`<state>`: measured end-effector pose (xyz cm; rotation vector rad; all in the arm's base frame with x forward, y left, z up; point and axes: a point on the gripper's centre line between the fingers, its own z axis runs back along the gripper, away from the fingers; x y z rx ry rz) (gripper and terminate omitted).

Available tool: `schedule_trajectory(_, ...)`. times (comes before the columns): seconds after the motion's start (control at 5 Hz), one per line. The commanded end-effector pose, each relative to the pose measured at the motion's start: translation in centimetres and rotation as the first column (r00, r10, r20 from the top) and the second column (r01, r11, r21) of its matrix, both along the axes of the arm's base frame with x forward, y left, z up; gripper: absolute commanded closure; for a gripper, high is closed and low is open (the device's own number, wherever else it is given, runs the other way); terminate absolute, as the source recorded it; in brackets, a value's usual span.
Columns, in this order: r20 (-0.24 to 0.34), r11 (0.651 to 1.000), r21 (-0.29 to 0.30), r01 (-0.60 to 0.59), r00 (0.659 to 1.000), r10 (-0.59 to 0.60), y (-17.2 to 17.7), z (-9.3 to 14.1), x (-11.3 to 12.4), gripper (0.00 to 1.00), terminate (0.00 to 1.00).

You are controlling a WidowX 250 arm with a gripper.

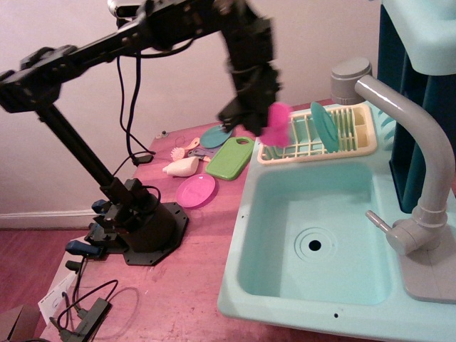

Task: Put cup from anywhere into sink

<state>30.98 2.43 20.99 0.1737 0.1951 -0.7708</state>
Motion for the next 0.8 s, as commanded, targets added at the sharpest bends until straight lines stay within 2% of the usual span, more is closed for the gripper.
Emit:
schedule_trajectory(0.0, -0.029, 0.979, -0.016, 0.203, 0.979, -0.203, -3.7, -0.9, 6.3, 1.00, 0.00)
schedule_trajectory(0.2, -0.099, 0.964, -0.099, 0.245, 0.962, -0.255, -5.7, -4.8, 5.4, 1.00, 0.00)
schedule_trajectory(0.4, -0.147, 0.964, -0.167, 0.208, 0.961, -0.233, -6.4, -8.1, 2.9, 1.00, 0.00)
schedule_trajectory(0.6, -0.134, 0.972, -0.174, 0.159, 0.974, -0.183, -5.7, -8.2, 1.3, 1.00, 1.00)
